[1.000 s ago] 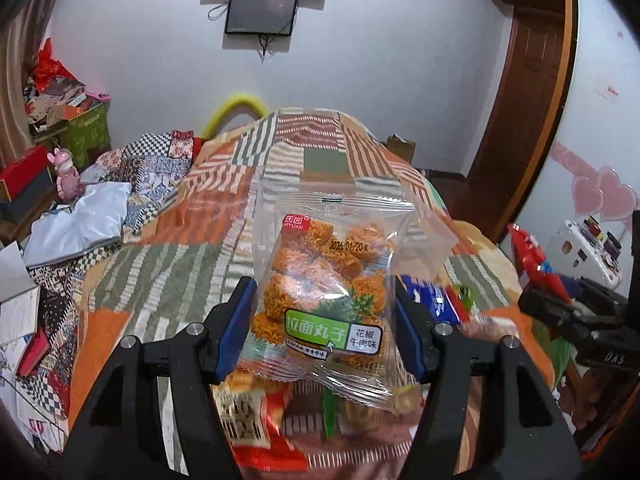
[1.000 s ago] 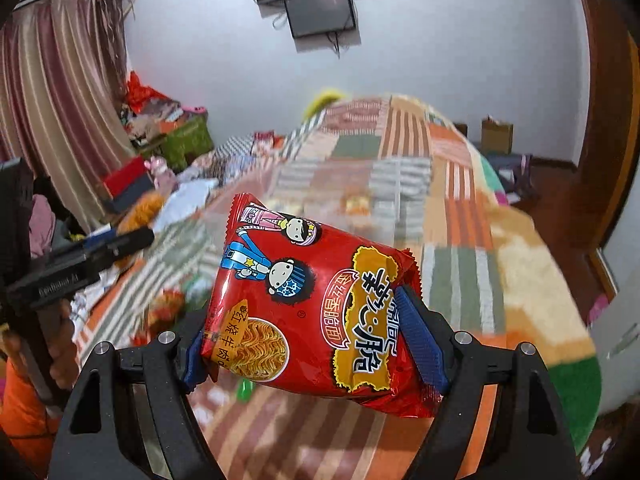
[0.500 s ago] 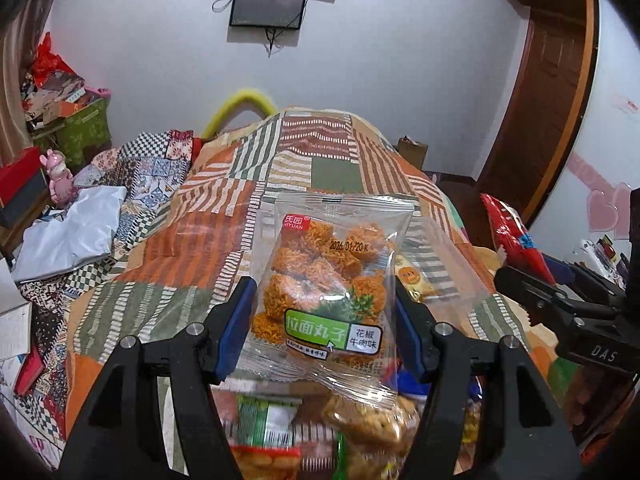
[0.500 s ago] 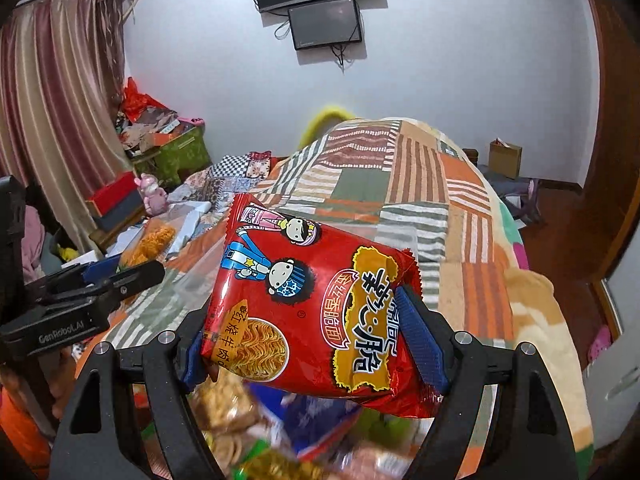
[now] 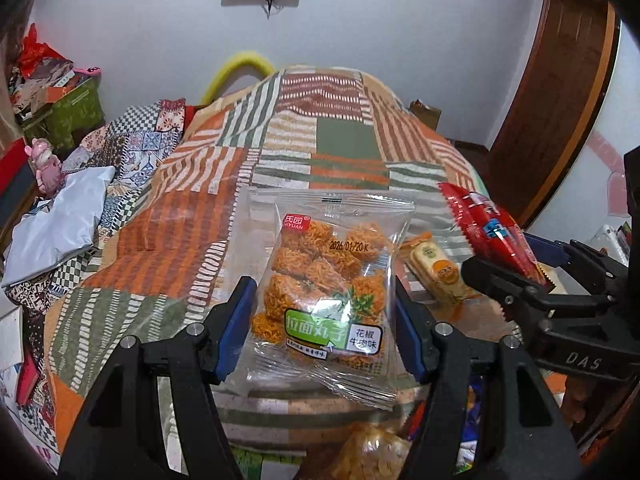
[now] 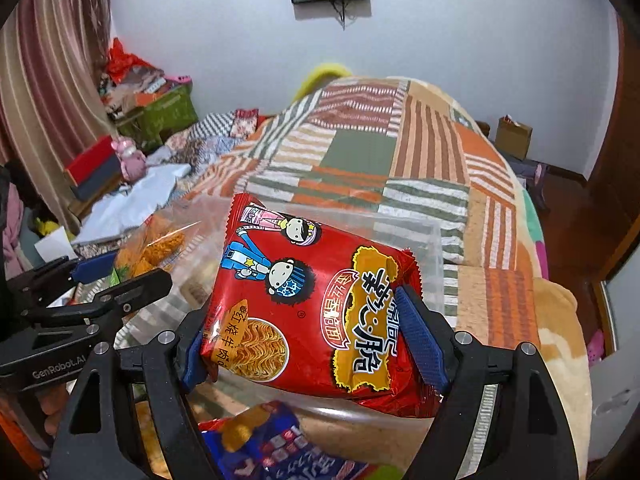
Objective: Organize snacks
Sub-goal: 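Lower both bags into the clear box and open both grippers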
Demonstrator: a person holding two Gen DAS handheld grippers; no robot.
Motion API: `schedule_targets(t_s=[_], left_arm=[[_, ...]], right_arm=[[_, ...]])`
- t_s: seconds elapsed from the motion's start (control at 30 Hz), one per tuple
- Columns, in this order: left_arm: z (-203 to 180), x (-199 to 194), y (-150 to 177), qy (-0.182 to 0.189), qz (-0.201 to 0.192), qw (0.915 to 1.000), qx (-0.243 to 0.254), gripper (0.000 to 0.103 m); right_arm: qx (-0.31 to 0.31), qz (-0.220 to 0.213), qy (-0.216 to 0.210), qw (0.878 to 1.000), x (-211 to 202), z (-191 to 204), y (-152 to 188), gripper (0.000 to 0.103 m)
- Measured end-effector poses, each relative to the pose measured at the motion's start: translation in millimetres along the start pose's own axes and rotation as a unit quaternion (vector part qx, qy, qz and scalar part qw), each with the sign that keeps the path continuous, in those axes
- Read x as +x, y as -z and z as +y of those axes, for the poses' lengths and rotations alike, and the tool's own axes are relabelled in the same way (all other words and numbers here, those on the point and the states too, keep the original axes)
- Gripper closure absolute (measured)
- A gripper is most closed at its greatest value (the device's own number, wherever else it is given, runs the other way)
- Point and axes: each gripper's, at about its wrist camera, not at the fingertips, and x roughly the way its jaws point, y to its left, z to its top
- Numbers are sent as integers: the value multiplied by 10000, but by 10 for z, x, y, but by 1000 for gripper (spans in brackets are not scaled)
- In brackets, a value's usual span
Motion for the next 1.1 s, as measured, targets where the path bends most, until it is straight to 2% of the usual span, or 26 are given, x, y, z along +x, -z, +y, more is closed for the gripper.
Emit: schedule_targets(t_s=[0.2,0.4,0.6,0.93,1.1], left_arm=[[-51,158,-14,-86,177,9997,122,39],[-31,296,22,51,520,9986,67,39],[-57,287,35,-63,526,9985,148,37],[-72,30,48,52,405,9991,132,28],[-80,-212,54,86,231,9996,118,24]], right_arm=[[-116,322,-59,9994,178,15,41,24],[-131,599,-207,9979,252,-5,84,21],[-95,801,-262,9964,278,-18,85,19],[-162,617,-209,9977,43,4,112,18],[-194,362,-132,9991,-210,8,130,18]])
